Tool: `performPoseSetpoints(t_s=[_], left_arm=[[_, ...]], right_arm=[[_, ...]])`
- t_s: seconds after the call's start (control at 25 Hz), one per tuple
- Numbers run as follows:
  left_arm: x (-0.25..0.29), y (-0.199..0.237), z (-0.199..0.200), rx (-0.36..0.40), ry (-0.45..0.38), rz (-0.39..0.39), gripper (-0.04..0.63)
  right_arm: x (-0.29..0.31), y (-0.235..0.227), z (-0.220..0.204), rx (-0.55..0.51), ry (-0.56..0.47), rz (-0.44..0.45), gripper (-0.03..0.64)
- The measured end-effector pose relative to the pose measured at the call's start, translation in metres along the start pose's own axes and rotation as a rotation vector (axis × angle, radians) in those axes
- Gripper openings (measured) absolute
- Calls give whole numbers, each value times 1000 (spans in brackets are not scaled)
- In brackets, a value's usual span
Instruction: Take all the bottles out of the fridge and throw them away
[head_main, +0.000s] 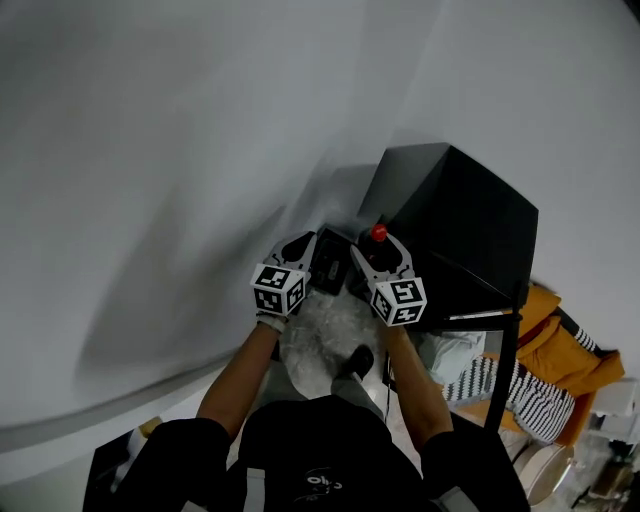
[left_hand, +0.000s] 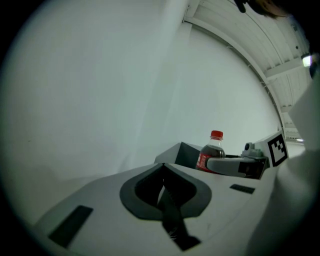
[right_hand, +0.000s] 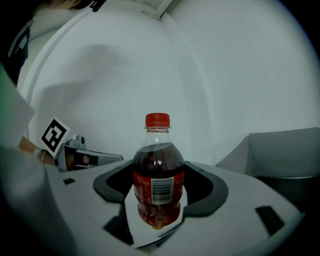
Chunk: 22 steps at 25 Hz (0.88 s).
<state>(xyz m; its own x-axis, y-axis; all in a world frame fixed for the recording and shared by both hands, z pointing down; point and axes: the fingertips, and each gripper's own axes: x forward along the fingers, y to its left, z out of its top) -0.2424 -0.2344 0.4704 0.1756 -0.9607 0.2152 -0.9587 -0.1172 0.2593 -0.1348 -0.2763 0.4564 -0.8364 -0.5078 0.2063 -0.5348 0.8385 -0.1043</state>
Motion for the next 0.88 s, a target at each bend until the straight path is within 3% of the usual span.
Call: performPoseSetpoints(t_s=[0.4, 0.64, 0.88], left_arm=[[44, 42, -44, -22, 53, 25, 8], [62, 82, -120, -20, 101, 44, 7], [77, 108, -206, -34, 179, 24, 7]], right_arm=[[66, -26, -66, 64, 62, 38, 307], [116, -29, -149, 96, 94, 62, 307], [155, -47, -234, 146, 112, 25, 307]])
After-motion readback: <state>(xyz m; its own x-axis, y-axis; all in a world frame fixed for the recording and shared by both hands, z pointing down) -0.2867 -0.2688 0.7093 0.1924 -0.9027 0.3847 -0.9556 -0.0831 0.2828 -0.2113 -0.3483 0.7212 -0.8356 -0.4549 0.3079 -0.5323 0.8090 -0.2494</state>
